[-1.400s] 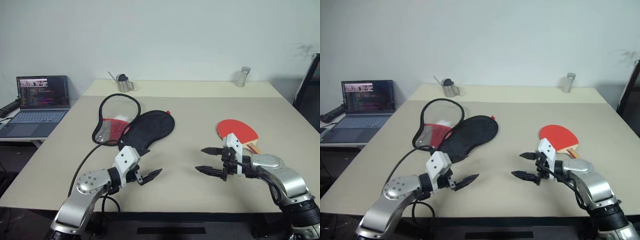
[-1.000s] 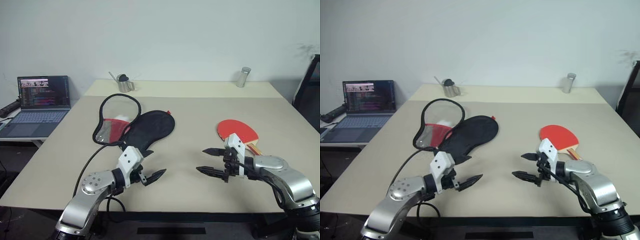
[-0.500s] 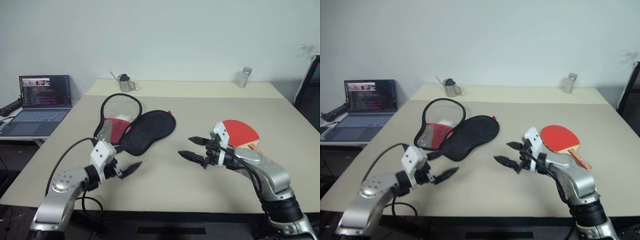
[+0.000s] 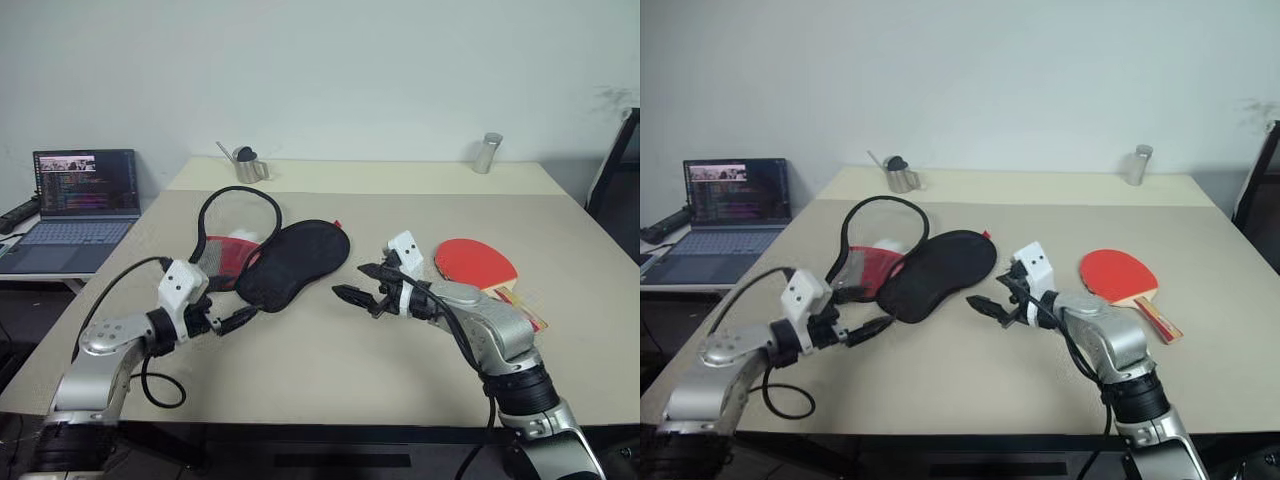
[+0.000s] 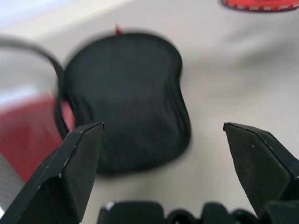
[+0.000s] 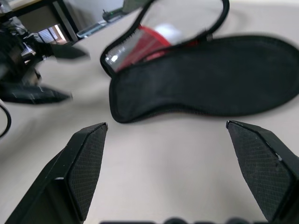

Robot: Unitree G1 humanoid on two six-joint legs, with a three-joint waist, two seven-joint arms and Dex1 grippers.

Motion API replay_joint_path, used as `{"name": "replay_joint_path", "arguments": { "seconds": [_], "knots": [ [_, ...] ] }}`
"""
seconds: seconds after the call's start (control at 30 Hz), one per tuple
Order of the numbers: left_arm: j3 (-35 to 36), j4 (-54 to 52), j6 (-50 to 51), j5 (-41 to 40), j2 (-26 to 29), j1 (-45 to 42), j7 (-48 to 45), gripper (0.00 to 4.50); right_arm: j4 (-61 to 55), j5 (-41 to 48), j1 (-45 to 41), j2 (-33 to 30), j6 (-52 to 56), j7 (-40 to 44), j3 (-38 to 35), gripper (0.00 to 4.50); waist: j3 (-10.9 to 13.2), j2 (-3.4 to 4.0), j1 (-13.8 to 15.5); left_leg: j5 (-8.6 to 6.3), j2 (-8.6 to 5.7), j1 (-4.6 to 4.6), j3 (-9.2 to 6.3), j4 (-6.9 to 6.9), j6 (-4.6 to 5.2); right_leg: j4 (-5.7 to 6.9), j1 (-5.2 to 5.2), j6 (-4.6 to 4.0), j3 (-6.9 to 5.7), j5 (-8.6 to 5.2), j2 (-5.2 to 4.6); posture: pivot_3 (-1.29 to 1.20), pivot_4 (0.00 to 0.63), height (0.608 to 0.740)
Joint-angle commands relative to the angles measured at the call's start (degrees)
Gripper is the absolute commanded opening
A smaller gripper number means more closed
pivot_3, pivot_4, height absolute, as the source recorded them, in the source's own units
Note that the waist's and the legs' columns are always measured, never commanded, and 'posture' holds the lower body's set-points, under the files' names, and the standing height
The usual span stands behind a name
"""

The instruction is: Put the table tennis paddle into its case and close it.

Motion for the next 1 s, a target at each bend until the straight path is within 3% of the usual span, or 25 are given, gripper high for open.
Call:
{"name": "replay_joint_path", "arguments": {
  "seconds": [0.03,0.23,0.53,0.77,1.0],
  "knots": [
    [1.78,-2.76,2.87,-1.44,0.35,0.93,0.89,4.5,-6.62,2.63,0.65,-4.39,-0.6,4.12,-2.73,4.48,0.0,0.0,0.11,0.0,0.0,0.0,-0.02,0.0,0.0,-0.01,0.01,0.0,-0.02,0.0,-0.01,0.0,0.15,0.74],
    [1.49,-0.02,7.01,0.07,-3.06,-1.48,8.39,4.5,-9.7,4.2,1.28,-12.3,-0.19,7.74,-5.21,4.48,-0.01,-0.02,0.18,0.0,0.0,0.02,-0.03,0.02,0.0,0.0,0.04,0.0,-0.03,0.0,-0.01,0.0,0.15,0.74],
    [2.46,3.76,19.39,-2.05,-9.33,-10.34,17.84,4.5,-10.52,5.78,0.87,-14.39,-0.77,9.23,-7.36,4.48,0.01,-0.05,0.23,0.0,-0.01,0.01,-0.02,0.04,0.0,0.01,0.05,0.01,-0.03,0.0,0.0,0.0,0.15,0.74],
    [8.1,7.18,30.19,-8.01,-12.94,-16.3,23.41,4.5,-15.21,11.44,1.93,-18.28,-3.58,17.26,-9.8,4.48,0.1,-0.19,0.17,0.0,-0.01,0.0,-0.02,0.02,0.0,-0.01,0.04,0.01,-0.04,0.0,0.01,0.0,0.15,0.74],
    [16.2,4.02,39.79,-15.58,-17.95,-17.07,31.11,4.5,-15.29,11.54,2.75,-20.8,-5.12,18.22,-10.09,4.48,0.16,-0.31,0.21,0.0,-0.01,0.01,-0.04,0.08,-0.01,0.02,0.07,0.02,-0.04,0.0,0.01,0.0,0.15,0.74]
  ]
}}
